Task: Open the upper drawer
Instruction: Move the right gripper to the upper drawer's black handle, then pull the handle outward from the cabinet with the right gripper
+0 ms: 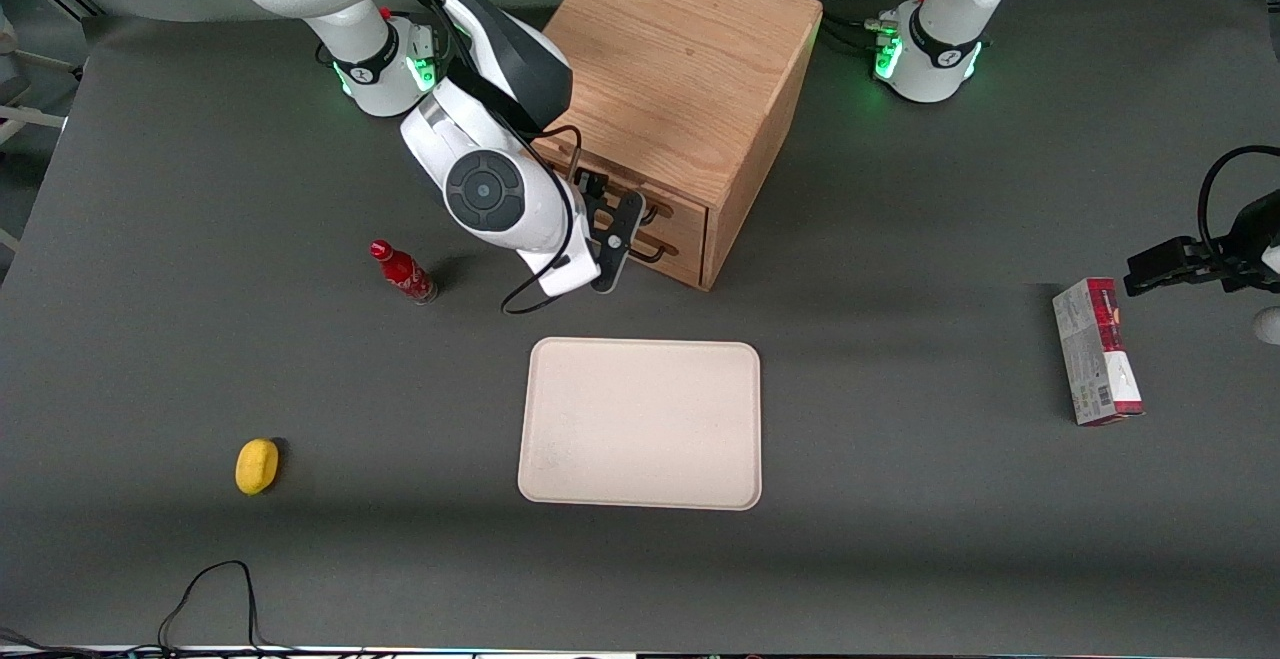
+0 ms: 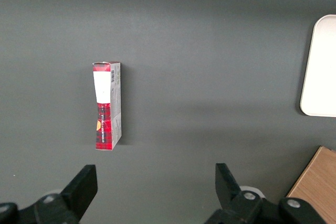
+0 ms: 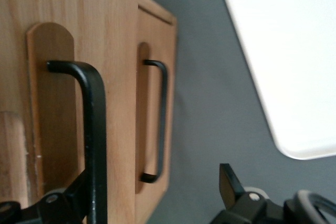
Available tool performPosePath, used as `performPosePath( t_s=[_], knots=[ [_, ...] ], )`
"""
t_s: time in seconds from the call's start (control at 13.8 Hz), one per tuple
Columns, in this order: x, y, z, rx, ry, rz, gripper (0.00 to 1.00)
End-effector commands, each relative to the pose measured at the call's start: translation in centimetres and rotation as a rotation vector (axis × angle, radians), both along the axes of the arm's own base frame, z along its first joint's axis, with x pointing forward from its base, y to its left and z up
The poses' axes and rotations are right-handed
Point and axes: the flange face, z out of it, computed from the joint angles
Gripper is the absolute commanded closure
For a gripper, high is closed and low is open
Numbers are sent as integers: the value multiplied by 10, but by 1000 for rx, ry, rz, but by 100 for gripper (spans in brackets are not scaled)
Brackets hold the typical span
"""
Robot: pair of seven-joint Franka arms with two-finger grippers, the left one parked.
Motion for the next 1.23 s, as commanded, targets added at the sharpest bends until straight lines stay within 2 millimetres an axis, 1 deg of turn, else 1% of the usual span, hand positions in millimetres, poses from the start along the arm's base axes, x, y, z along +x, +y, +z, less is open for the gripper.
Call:
performPosePath(
  t_s=[0.0,0.14,0.29,0.43,0.51,0.58,0.65,0.72,0.8,0.94,1.08,1.16],
  knots=[
    [40,-20,9,-16,-86,-5,0],
    [62,-37,14,-32,-125,-32,0],
    [76,-41,5,-65,-156,-21,0],
    [96,-52,1,-70,-180,-39,0],
    [102,-54,-1,-69,-184,-47,0],
    [106,-56,4,-64,-193,-57,0],
    [112,-60,2,-65,-197,-68,0],
    [121,-72,3,-73,-205,-93,0],
    [126,-77,6,-75,-213,-105,0],
    [130,-82,10,-78,-224,-115,0],
    [141,-100,14,-94,-240,-148,0],
    [143,-102,16,-93,-247,-152,0]
  ],
)
